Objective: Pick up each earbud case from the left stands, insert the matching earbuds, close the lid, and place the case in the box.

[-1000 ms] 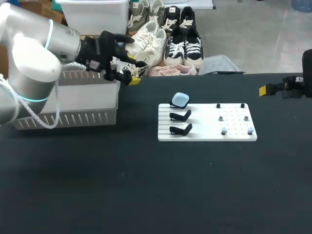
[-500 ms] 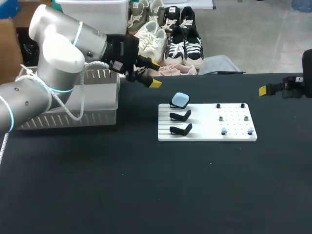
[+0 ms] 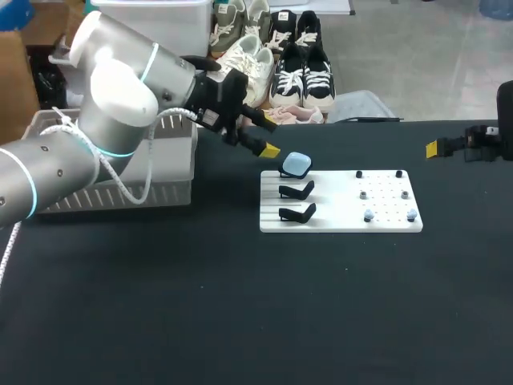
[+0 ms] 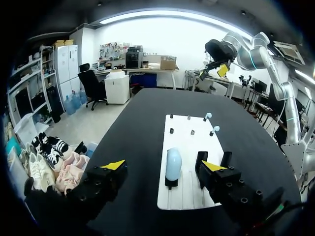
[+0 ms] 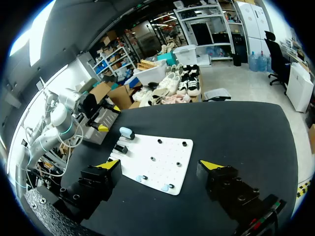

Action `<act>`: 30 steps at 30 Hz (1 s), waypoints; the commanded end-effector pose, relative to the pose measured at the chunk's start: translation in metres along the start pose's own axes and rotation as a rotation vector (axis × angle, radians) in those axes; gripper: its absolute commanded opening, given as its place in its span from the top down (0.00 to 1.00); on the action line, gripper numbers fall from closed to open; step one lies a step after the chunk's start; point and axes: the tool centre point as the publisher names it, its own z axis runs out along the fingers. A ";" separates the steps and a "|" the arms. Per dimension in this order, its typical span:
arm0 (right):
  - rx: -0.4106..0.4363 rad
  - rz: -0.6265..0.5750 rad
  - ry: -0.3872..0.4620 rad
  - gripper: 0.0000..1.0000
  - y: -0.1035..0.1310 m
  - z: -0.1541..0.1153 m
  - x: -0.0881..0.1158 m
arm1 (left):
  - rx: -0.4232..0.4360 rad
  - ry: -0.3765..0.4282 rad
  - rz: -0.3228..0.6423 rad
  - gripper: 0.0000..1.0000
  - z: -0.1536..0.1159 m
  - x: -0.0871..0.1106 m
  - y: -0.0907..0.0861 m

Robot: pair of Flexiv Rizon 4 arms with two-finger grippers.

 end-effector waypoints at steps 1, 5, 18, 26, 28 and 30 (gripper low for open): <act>0.000 -0.001 0.001 0.00 0.000 0.000 0.000 | -0.070 -0.002 -0.001 0.00 0.005 0.004 -0.014; 0.000 -0.001 0.001 0.00 0.000 0.000 0.000 | -0.073 -0.008 -0.004 0.00 0.012 0.013 -0.014; 0.000 -0.001 0.001 0.00 0.000 0.000 0.000 | -0.070 -0.032 0.015 0.00 0.021 0.025 -0.015; 0.000 -0.001 0.001 0.00 0.000 0.000 0.000 | -0.056 -0.038 0.019 0.00 0.031 0.024 -0.016; 0.000 -0.001 0.001 0.00 0.000 0.000 0.000 | -0.053 -0.040 0.018 0.00 0.034 0.024 -0.016; 0.000 -0.001 0.001 0.00 0.000 0.000 0.000 | -0.045 -0.041 0.017 0.00 0.037 0.024 -0.016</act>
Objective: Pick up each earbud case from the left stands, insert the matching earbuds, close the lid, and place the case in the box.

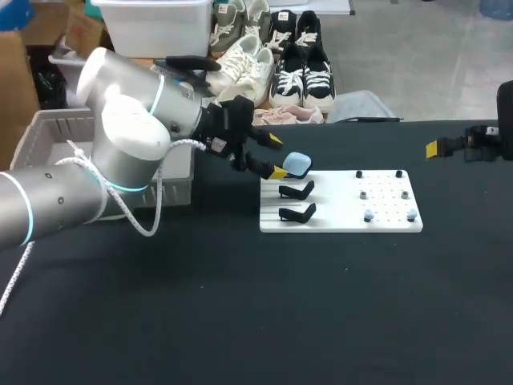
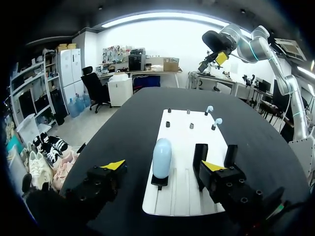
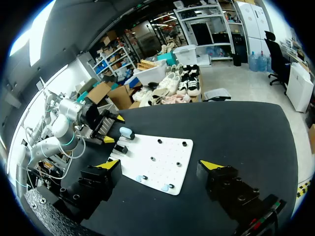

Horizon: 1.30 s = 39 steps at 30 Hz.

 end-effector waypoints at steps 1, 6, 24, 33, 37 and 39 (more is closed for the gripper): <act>0.000 -0.001 0.001 0.00 0.000 0.000 0.000 | 0.007 -0.006 0.000 0.00 0.007 0.002 0.002; 0.000 -0.001 0.001 0.00 0.000 0.000 0.000 | 0.015 -0.003 0.000 0.00 0.011 0.002 0.002; 0.000 -0.001 0.001 0.00 0.000 0.000 0.000 | 0.021 -0.014 -0.003 0.03 0.018 0.002 0.005; 0.000 -0.001 0.001 0.00 0.000 0.000 0.000 | 0.032 -0.020 -0.002 0.24 0.022 0.000 0.005; 0.000 -0.001 0.001 0.00 0.000 0.000 0.000 | 0.037 -0.020 -0.002 0.25 0.024 -0.001 0.005; 0.000 -0.001 0.001 0.00 0.000 0.000 0.000 | 0.040 -0.020 -0.002 0.29 0.025 -0.001 0.005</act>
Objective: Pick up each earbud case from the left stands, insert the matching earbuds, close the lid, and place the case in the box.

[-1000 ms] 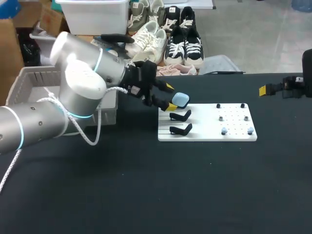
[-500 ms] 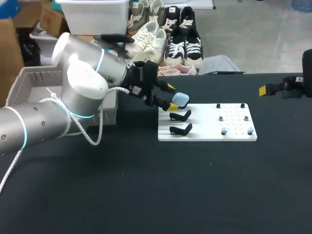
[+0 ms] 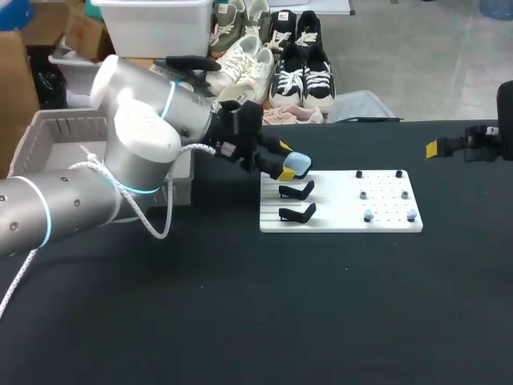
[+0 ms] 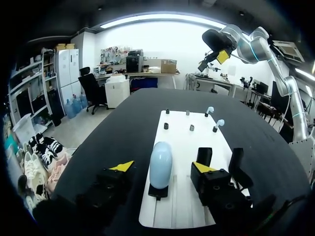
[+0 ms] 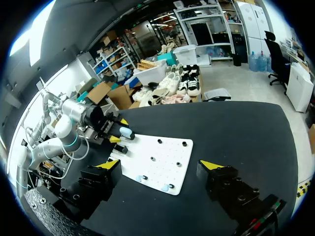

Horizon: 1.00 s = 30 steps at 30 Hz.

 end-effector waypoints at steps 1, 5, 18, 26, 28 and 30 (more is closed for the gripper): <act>0.000 -0.001 0.001 0.00 0.000 0.000 0.000 | 0.012 0.001 0.001 0.32 0.004 0.000 0.005; 0.000 -0.001 0.001 0.00 0.000 0.000 0.000 | 0.016 0.001 -0.001 0.34 0.005 0.001 0.005; 0.000 -0.001 0.001 0.00 0.000 0.000 0.000 | 0.018 0.008 -0.006 0.35 0.007 0.003 0.006; 0.000 -0.001 0.001 0.00 0.000 0.000 0.000 | 0.018 0.014 -0.007 0.38 0.007 0.005 0.006; 0.000 -0.001 0.001 0.00 0.000 0.000 0.000 | 0.018 0.014 -0.008 0.44 0.008 0.005 0.006; 0.000 -0.001 0.001 0.00 0.000 0.000 0.000 | 0.018 0.014 -0.009 0.45 0.008 0.005 0.007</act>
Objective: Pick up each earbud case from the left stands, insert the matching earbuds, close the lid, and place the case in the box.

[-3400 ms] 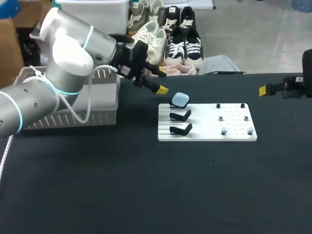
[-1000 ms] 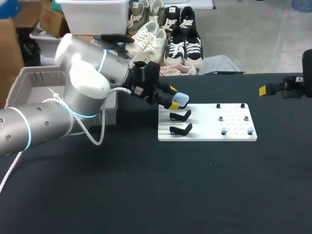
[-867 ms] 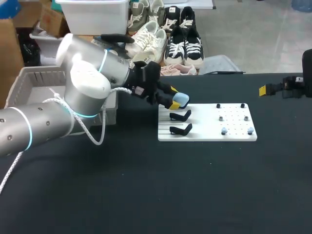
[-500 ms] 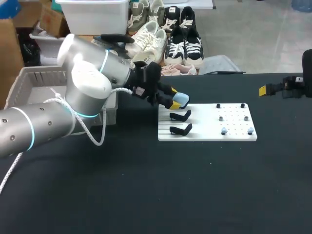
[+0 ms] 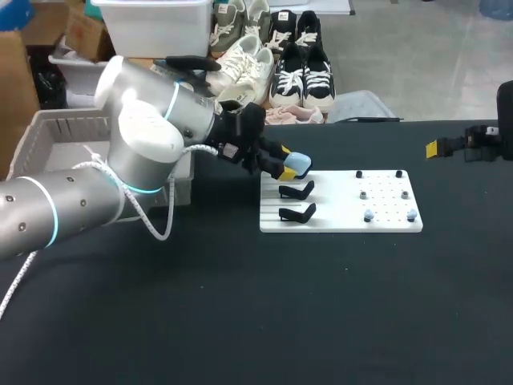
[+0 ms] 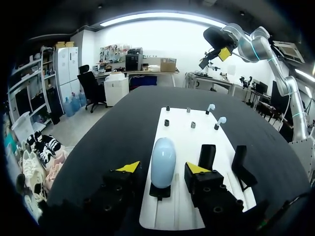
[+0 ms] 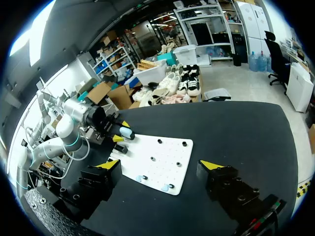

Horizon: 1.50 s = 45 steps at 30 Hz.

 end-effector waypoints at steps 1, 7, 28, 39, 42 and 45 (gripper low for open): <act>0.000 -0.001 0.001 0.00 0.000 0.000 0.000 | 0.008 0.002 -0.002 0.48 0.002 0.000 0.005; 0.000 -0.001 0.001 0.00 0.000 0.000 0.000 | 0.009 0.003 -0.004 0.53 0.002 0.001 0.005; 0.000 -0.001 0.001 0.00 0.000 0.000 0.000 | 0.014 0.000 -0.007 0.65 0.003 0.001 0.006; 0.000 -0.001 0.001 0.00 0.000 0.000 0.000 | 0.017 -0.004 -0.005 0.84 0.004 0.001 0.004; 0.000 -0.001 0.001 0.00 0.000 0.000 0.000 | 0.017 -0.005 -0.004 1.00 0.004 0.001 0.003; 0.000 -0.001 0.001 0.00 0.000 0.000 0.000 | 0.016 -0.007 -0.003 1.00 0.003 0.000 0.001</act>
